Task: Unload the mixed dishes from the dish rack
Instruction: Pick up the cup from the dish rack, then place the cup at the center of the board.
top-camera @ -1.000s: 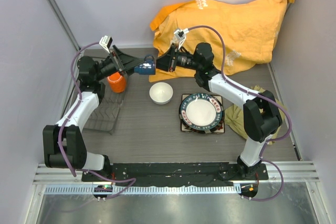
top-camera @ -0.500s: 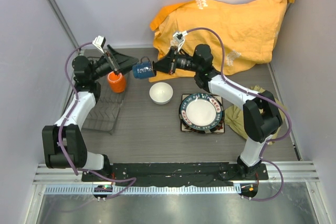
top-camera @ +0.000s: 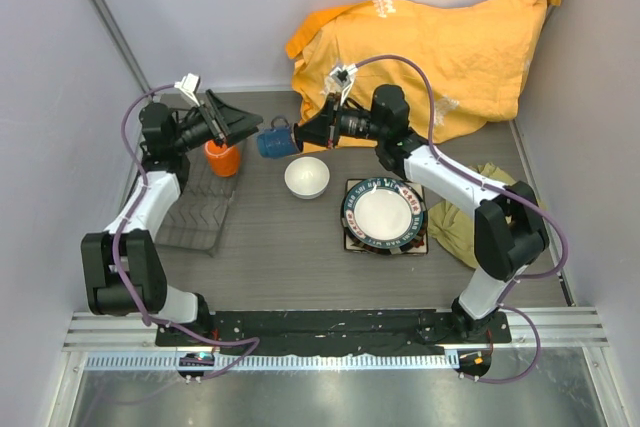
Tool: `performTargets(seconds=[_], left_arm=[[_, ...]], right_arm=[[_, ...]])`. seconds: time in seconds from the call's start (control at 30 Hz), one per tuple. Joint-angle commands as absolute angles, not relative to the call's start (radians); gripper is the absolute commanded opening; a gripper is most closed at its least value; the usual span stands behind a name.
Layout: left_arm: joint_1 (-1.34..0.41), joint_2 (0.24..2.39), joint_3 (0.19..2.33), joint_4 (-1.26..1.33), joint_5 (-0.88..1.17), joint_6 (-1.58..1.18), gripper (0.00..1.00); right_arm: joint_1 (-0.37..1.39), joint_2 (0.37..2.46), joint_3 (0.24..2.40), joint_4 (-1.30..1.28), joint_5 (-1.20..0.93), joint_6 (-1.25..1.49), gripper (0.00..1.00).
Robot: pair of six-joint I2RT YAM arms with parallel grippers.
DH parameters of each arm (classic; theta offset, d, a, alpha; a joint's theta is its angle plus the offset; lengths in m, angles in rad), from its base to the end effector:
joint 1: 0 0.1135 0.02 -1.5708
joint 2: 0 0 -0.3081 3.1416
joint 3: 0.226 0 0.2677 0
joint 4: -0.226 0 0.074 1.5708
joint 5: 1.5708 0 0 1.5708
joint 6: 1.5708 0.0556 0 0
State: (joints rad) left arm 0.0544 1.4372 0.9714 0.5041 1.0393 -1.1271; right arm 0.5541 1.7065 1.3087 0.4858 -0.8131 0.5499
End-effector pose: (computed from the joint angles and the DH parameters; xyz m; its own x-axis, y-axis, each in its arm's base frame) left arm 0.3432 -0.0293 0.3592 -0.7356 -0.4985 -0.4588 0.3920 0.2392 -0.8883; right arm 0.3505 0.2644 0.3829 -0.4468 0.1459 -0.8826 -0.8720 0.1495 0.4662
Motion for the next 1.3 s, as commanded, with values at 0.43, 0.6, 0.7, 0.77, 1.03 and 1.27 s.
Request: performTargets(seconds=[0.43, 0.6, 0.7, 0.77, 1.03, 1.27], left_arm=[[0.080, 1.345, 1.338, -0.491, 0.628, -0.213, 0.89], [0.081, 1.332, 1.361, -0.572, 0.536, -0.111, 0.89], [0.081, 1.328, 1.367, -0.609, 0.497, -0.072, 0.89], [0.081, 1.327, 1.370, -0.630, 0.457, -0.055, 0.89], [0.080, 1.309, 1.365, -0.653, 0.350, -0.003, 0.89], [0.081, 1.290, 1.358, -0.664, 0.321, 0.026, 0.89]], right_arm=[[0.571, 1.684, 1.502, -0.385, -0.494, -0.100, 0.01], [0.621, 1.704, 1.519, -0.524, -0.407, -0.192, 0.01], [0.655, 1.724, 1.532, -0.592, -0.341, -0.235, 0.01], [0.687, 1.727, 1.531, -0.624, -0.290, -0.265, 0.01], [0.764, 1.764, 1.520, -0.702, -0.184, -0.308, 0.01], [0.801, 1.799, 1.499, -0.723, -0.156, -0.324, 0.01]])
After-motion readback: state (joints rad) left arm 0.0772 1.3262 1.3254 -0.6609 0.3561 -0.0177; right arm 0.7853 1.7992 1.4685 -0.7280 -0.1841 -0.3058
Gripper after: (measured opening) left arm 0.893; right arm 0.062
